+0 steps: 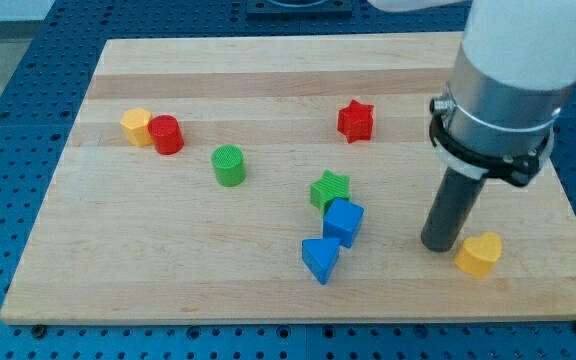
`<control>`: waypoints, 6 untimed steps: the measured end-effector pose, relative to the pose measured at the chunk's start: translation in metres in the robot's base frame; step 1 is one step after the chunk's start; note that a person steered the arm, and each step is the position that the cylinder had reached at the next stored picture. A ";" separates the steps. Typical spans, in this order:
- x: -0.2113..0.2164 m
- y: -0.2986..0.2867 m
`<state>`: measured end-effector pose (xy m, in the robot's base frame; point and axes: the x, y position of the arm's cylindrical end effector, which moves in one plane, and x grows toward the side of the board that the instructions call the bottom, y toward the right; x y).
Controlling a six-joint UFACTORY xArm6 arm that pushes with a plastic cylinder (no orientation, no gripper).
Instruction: Slide the green circle slightly down
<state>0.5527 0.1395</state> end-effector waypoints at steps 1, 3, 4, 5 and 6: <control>-0.052 -0.043; -0.143 -0.178; -0.128 -0.223; -0.115 -0.261; -0.114 -0.287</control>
